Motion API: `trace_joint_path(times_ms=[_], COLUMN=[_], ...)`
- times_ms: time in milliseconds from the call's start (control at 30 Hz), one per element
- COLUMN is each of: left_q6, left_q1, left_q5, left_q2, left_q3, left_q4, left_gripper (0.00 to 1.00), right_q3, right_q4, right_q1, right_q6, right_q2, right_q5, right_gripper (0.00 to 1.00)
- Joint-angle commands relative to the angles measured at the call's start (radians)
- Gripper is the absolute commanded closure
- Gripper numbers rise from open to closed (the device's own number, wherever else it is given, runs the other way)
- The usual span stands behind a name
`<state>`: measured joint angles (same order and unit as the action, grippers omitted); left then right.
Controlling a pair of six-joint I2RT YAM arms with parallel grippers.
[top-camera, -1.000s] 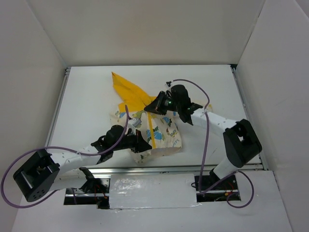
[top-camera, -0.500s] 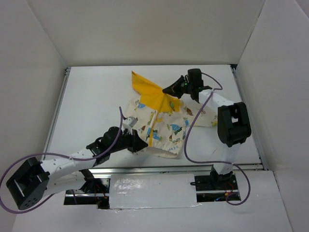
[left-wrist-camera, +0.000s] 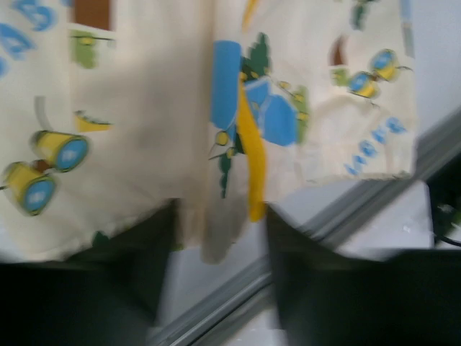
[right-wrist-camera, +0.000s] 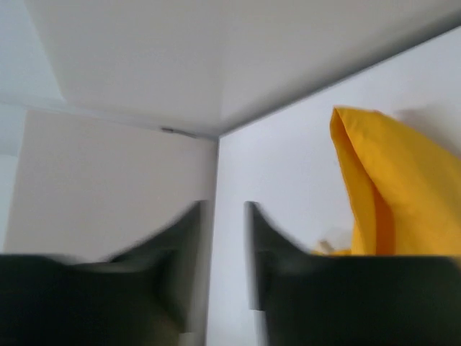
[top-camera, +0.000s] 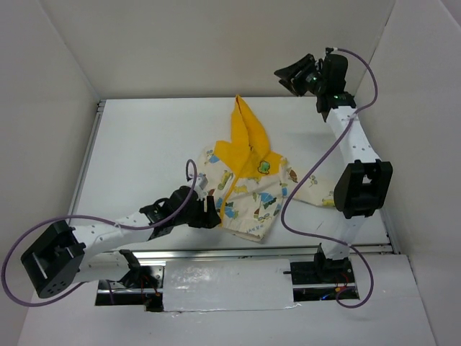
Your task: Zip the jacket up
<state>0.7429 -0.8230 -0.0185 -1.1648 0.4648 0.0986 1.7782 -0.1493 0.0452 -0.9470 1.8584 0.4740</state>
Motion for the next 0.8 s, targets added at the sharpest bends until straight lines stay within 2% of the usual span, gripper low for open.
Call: trace_joint_path(times_ms=[0,33,167,233,267,333,367,433,467,567,600,700,767], left_q6=[0.09,0.095,0.113,0.131,0.134,0.113,0.099,0.064,0.055,-0.009,-0.031,-0.114,-0.163], left_q1=[-0.001,-0.002,0.002,0.034,0.065,0.148,0.251,0.388,0.425,0.54,0.603,0.691,0.705], left_q5=[0.174,0.204,0.38,0.5,0.523,0.516,0.497,0.485,0.498,0.575,0.571,0.525,0.558], left_q2=[-0.006,0.013,0.099,0.14,0.146,0.154,0.157,0.178,0.188,0.226,0.235,0.26,0.298], left_q3=[0.125,0.147,0.293,0.383,0.414,0.477,0.533,0.616,0.639,0.716,0.739,0.762,0.765], left_q4=[-0.191,-0.23,-0.42,-0.54,-0.578,-0.677,-0.701,-0.776,-0.798,-0.861,-0.866,-0.89,-0.922], left_gripper=[0.19,0.01,0.01,0.01,0.01,0.01,0.01,0.01,0.01,0.01,0.01,0.01,0.01], right_q3=[-0.022,-0.017,0.017,0.012,0.007,-0.058,-0.092,-0.228,-0.274,-0.503,-0.528,-0.562,-0.557], right_q4=[-0.009,-0.019,-0.136,-0.254,-0.295,-0.39,-0.413,-0.458,-0.467,-0.492,-0.513,-0.611,-0.677], right_q1=[0.01,0.01,0.045,0.115,0.145,0.211,0.264,0.307,0.332,0.343,0.344,0.344,0.363], right_q6=[0.082,0.1,0.2,0.308,0.351,0.445,0.467,0.49,0.488,0.481,0.49,0.511,0.513], right_q2=[-0.039,-0.053,-0.172,-0.28,-0.321,-0.456,-0.508,-0.672,-0.788,-1.0,-1.045,-1.177,-1.257], right_q5=[-0.054,-0.054,-0.066,-0.162,-0.208,-0.337,-0.372,-0.441,-0.448,-0.437,-0.436,-0.51,-0.615], right_gripper=[0.34,0.2,0.19,0.18,0.0,0.0,0.0,0.0,0.0,0.0,0.0,0.0,0.0])
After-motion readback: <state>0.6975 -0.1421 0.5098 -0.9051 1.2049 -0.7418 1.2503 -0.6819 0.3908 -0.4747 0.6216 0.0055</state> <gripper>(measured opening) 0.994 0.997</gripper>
